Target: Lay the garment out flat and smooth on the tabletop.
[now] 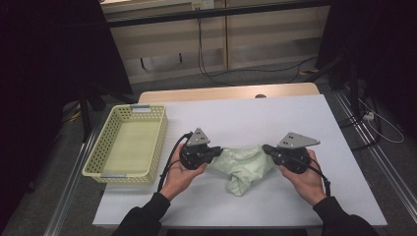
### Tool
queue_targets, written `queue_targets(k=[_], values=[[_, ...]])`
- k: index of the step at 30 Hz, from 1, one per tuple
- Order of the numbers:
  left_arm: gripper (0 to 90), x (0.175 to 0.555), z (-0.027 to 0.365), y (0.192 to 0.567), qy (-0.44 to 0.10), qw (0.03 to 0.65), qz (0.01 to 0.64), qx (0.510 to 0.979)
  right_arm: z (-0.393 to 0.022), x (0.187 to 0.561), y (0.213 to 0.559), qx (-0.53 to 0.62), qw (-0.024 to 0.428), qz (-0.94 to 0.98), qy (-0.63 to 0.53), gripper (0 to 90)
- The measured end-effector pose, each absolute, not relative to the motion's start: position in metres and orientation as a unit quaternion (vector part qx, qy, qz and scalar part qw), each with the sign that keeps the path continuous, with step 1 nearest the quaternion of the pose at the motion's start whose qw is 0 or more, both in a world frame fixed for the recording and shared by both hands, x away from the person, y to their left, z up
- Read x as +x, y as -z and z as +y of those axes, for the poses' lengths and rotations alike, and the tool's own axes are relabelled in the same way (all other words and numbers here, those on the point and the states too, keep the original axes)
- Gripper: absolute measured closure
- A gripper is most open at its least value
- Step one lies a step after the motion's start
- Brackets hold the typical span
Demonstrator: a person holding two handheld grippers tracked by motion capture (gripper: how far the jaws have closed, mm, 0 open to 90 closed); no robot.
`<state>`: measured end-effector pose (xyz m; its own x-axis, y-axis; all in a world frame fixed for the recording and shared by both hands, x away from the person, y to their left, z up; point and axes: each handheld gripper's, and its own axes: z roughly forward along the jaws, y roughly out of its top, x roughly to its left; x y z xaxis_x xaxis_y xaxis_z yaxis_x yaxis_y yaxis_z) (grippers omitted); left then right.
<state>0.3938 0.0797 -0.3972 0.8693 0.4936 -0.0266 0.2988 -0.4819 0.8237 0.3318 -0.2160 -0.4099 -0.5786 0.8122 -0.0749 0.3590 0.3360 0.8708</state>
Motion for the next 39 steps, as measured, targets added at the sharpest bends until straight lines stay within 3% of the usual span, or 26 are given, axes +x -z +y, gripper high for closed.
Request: queue_targets(k=[16,39], values=[[87.4,0.438,0.065,0.413,-0.125,0.437,0.283,0.845,-0.213,0.377,0.414,0.416,0.283,0.757,-0.417,90.0],[87.0,0.486,0.053,0.441,-0.123,0.416,0.335,0.836,-0.206,0.433,0.442,0.455,0.276,0.762,-0.370,90.0]])
